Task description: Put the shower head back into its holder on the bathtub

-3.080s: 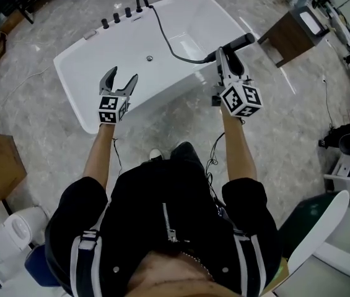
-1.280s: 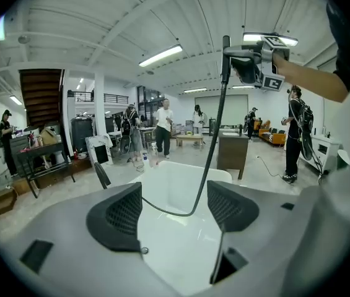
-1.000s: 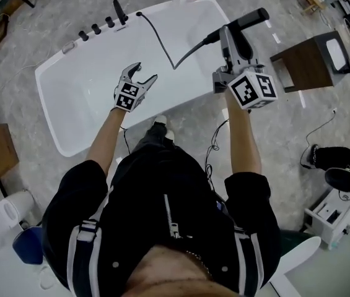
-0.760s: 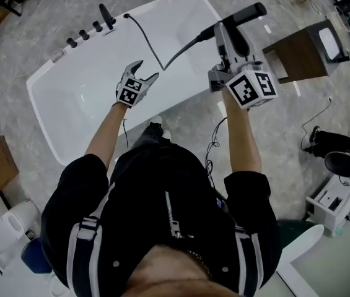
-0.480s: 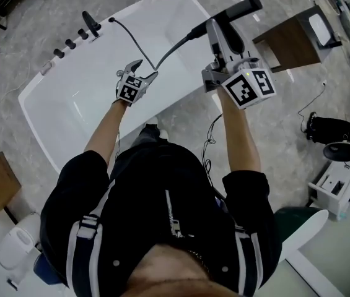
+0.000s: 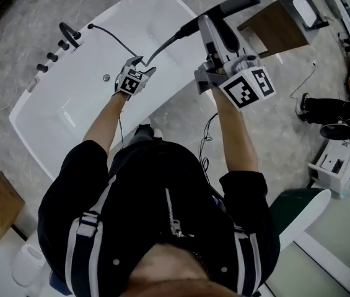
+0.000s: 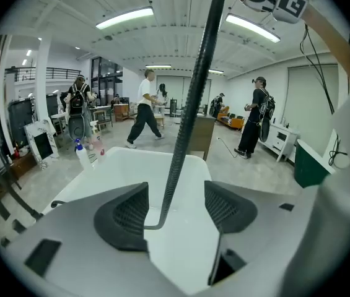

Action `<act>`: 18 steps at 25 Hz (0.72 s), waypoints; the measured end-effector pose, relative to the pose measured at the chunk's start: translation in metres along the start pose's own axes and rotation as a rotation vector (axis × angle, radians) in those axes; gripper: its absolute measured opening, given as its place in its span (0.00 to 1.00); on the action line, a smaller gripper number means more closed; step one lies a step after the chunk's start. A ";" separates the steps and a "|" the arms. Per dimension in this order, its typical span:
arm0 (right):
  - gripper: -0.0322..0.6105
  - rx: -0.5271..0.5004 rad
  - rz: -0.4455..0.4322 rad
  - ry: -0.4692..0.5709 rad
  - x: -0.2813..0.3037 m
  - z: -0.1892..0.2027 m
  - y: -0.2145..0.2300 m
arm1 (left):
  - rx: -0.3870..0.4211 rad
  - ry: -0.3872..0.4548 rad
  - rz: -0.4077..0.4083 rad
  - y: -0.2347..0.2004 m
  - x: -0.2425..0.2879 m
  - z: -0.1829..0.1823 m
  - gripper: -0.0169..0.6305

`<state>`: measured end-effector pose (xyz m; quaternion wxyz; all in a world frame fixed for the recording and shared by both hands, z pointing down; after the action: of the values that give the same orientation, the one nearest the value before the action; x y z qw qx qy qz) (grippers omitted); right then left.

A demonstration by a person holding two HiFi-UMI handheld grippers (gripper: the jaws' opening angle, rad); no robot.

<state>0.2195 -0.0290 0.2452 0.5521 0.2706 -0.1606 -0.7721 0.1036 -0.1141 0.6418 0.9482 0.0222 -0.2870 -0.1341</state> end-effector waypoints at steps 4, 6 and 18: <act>0.25 -0.002 0.010 0.013 -0.001 -0.008 0.000 | 0.023 -0.010 0.005 -0.004 0.016 -0.002 0.39; 0.25 -0.011 0.017 0.019 -0.002 -0.014 0.001 | 0.032 -0.013 -0.002 -0.006 0.021 -0.005 0.29; 0.25 -0.035 0.086 0.058 -0.012 -0.028 0.025 | 0.076 0.004 -0.057 -0.027 0.013 0.002 0.15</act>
<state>0.2581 -0.0247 0.2395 0.5936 0.2760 -0.1425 -0.7424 0.1065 -0.1440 0.6469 0.9430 0.0667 -0.2894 -0.1502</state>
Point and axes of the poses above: the fingertips, and each gripper's own axes: x forward along the fingers, y to its right, z out of its underside, the point moved 4 cm from there along -x, backward along the fingers, and after that the axes turned 13 degrees about x, right-handed, at the moved point
